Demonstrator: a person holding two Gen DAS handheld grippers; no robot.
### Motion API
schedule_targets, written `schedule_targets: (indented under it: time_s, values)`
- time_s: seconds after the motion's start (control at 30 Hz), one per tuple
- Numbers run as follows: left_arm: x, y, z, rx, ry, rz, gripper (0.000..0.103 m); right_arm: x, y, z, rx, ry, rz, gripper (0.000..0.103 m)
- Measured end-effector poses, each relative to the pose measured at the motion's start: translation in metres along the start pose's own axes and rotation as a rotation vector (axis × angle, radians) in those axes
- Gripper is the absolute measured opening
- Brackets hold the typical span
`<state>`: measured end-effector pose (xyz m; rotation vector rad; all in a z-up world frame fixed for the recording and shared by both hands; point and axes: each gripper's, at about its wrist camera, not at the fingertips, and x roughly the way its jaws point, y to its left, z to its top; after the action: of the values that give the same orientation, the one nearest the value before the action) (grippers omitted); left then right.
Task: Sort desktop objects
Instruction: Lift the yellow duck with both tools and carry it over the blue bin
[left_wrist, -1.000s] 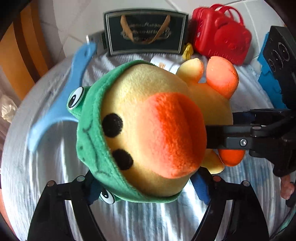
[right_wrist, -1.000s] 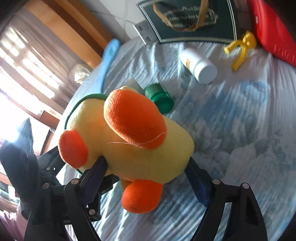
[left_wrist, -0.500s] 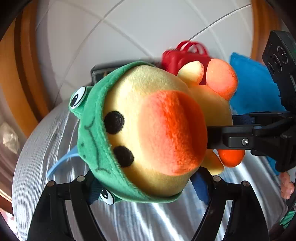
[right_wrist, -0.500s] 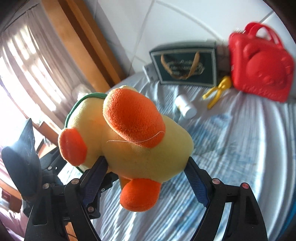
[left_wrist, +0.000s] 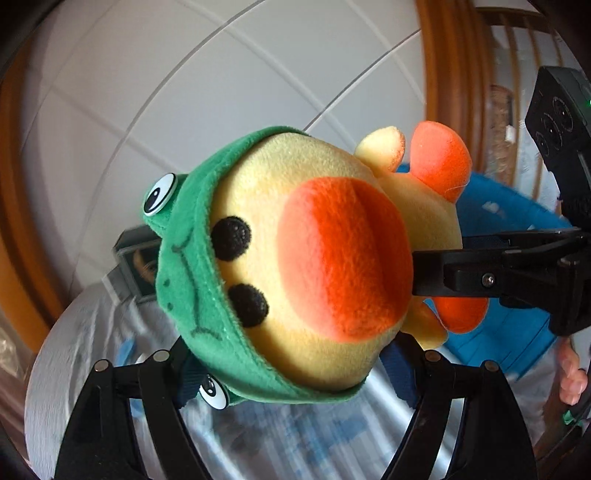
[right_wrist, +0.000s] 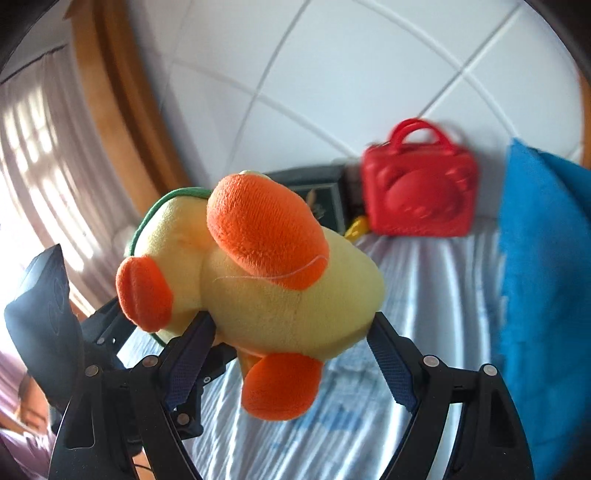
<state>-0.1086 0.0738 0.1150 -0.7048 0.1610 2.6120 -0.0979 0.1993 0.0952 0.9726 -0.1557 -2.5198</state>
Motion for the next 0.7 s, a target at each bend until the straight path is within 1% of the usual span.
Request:
schedule_targets:
  time_s: [0.07,0.1,0.2,0.27,0.33,0.4,0.47,0.5,0.53,0.6,0.7]
  values:
    - [0.003,-0.02,0.021,0.011,-0.025,-0.031,0.08,-0.03,-0.02,0.014,0.013,-0.036,-0.032,0.084]
    - [0.004,-0.031,0.033,0.02,-0.04,-0.047,0.08,-0.038,-0.026,0.019,0.013,-0.047,-0.041,0.084]
    - [0.006,-0.073,0.067,0.061,-0.087,-0.078,0.08,-0.079,-0.055,0.035,0.018,-0.091,-0.082,0.084]
    - [0.011,-0.102,0.089,0.086,-0.118,-0.09,0.08,-0.109,-0.085,0.048,0.03,-0.121,-0.107,0.084]
    - [0.02,-0.139,0.113,0.114,-0.133,-0.113,0.08,-0.134,-0.114,0.059,0.04,-0.142,-0.136,0.084]
    - [0.031,-0.171,0.133,0.13,-0.134,-0.14,0.08,-0.153,-0.14,0.068,0.052,-0.154,-0.16,0.084]
    - [0.045,-0.205,0.153,0.147,-0.127,-0.165,0.08,-0.178,-0.179,0.077,0.077,-0.164,-0.182,0.084]
    - [0.055,-0.225,0.167,0.16,-0.12,-0.175,0.08,-0.185,-0.192,0.08,0.085,-0.166,-0.186,0.084]
    - [0.061,-0.234,0.176,0.167,-0.113,-0.182,0.08,-0.193,-0.21,0.085,0.1,-0.169,-0.192,0.084]
    - [0.081,-0.264,0.198,0.18,-0.085,-0.194,0.08,-0.21,-0.245,0.092,0.119,-0.155,-0.199,0.084]
    - [0.112,-0.304,0.226,0.212,-0.044,-0.195,0.08,-0.218,-0.295,0.106,0.16,-0.14,-0.189,0.084]
